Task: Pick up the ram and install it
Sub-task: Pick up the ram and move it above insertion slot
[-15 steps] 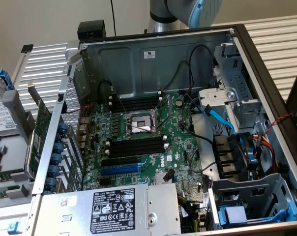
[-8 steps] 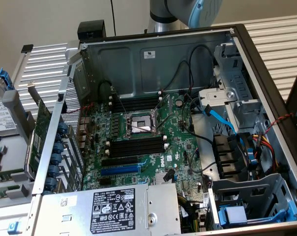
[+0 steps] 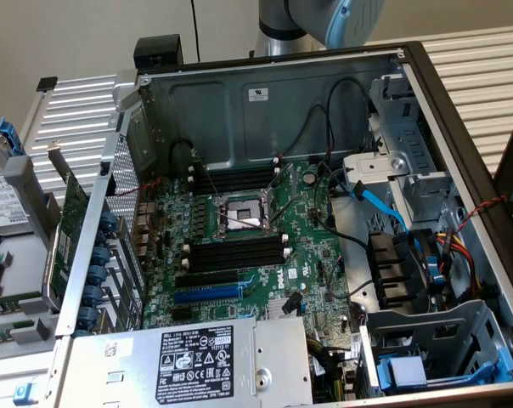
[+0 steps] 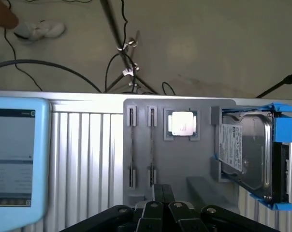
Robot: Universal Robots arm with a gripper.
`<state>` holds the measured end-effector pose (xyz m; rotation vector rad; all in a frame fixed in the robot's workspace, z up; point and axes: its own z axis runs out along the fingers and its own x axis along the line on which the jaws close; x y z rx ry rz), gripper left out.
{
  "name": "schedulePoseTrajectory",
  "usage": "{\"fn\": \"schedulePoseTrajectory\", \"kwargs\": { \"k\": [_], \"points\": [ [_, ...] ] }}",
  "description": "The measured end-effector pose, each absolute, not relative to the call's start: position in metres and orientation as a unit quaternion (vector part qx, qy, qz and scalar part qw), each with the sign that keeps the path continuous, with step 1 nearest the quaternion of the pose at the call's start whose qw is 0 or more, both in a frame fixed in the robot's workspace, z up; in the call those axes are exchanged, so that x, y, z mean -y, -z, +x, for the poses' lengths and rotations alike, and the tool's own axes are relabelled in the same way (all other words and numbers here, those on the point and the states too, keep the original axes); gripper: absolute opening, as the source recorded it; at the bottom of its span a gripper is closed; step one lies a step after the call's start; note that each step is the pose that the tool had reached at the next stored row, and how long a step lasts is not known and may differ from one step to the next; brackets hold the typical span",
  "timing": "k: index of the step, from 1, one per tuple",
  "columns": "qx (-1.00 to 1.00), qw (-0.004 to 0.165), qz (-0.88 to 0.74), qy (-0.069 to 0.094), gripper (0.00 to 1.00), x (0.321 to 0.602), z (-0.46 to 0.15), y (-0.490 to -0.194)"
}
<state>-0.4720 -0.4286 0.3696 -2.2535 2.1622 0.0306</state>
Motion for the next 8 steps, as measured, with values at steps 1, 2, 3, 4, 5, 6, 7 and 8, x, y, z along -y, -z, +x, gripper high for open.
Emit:
{"fn": "schedulePoseTrajectory", "kwargs": {
  "k": [1,2,3,4,5,6,7,8],
  "points": [
    [-0.688,0.009,-0.726,-0.01,0.11,0.4286,-0.472,-0.3692],
    [-0.683,0.009,-0.73,-0.01,0.16,0.4287,-0.472,-0.3686],
    [-0.679,0.009,-0.734,-0.01,0.24,0.4287,-0.472,-0.3681],
    [-0.675,0.009,-0.737,-0.01,0.24,0.4287,-0.472,-0.3674],
    [-0.673,0.009,-0.74,-0.01,0.3,0.4287,-0.472,-0.3663],
    [-0.67,0.009,-0.742,-0.01,0.3,0.4287,-0.472,-0.3646],
    [-0.669,0.009,-0.743,-0.01,0.36,0.4287,-0.472,-0.3628],
    [-0.668,0.009,-0.744,-0.01,0.36,0.4287,-0.472,-0.361]
  ]
}}
